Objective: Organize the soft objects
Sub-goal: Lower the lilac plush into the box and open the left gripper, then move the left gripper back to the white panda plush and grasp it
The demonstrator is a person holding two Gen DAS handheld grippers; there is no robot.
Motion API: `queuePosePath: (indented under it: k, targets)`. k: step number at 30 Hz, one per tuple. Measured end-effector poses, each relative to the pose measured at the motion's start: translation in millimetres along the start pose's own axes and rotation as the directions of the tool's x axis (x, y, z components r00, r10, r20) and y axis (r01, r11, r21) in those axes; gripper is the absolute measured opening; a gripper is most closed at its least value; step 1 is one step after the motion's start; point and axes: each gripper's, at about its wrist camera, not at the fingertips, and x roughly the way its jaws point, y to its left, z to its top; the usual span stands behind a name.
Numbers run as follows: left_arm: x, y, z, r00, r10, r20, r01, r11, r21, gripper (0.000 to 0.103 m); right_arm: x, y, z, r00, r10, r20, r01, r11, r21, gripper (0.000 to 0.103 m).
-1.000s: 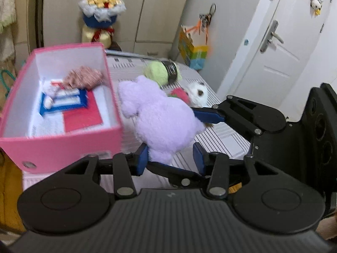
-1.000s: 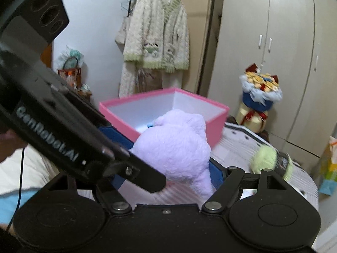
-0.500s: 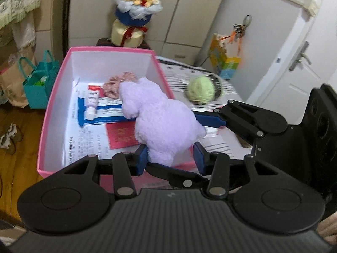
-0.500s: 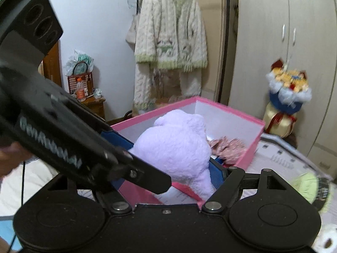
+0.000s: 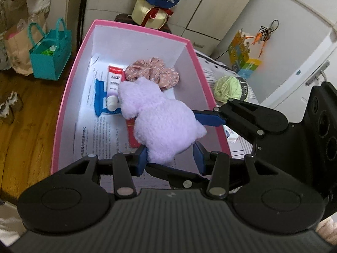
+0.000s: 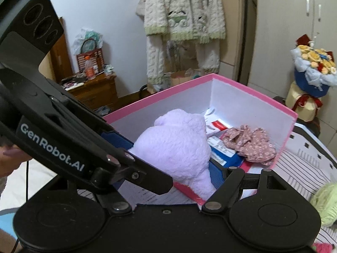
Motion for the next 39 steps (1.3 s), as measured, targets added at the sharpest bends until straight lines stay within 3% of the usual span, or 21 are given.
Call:
queuePosePath:
  k: [5,10,12,17,21,31,39]
  targets:
    - [3.1,3.2,4.0,1.0,0.012,-0.017,-0.012,1.0,-0.015,0.044,6.9,-2.0,5.6,1.0,0.016,-0.018,-0.017,0.999,-0.051,0.083]
    - [6.6,0.8,6.8,0.998,0.052,-0.042,-0.053,0.999,-0.012,0.058,13.6,-2.1,6.5,0.998,0.022,-0.059,-0.027,0.996,-0.084,0.086]
    - [4.0,-3.5,5.9,0.996,0.076,-0.035,-0.076,0.997,0.013,0.06,11.9,-0.9,5.1,0.998,0.017,-0.06,-0.023,0.995,-0.101,0.088]
    - [-17.1,-14.9,3.9,0.999,0.011,0.038,-0.013,0.998,0.056,0.06,-2.0,-1.6,1.7,0.999,0.007,-0.045,-0.012,0.993,-0.114,0.088]
    - [-31.7,-28.4,-1.4,0.995,0.028,0.092,-0.037,0.995,0.097,0.061,-16.5,-4.0,-2.4,0.999,0.013,-0.033,-0.017,0.994,-0.11,0.088]
    - [-54.8,-66.2,-21.5,0.99,0.014,0.139,-0.037,0.985,0.166,0.063,-70.5,-0.1,-19.4,0.998,-0.052,0.018,0.053,0.993,-0.108,0.088]
    - [-51.8,-101.9,-31.6,0.99,-0.064,0.129,0.032,0.971,0.237,0.063,-140.5,-19.1,-50.6,0.985,-0.144,0.099,0.149,0.988,-0.043,0.088]
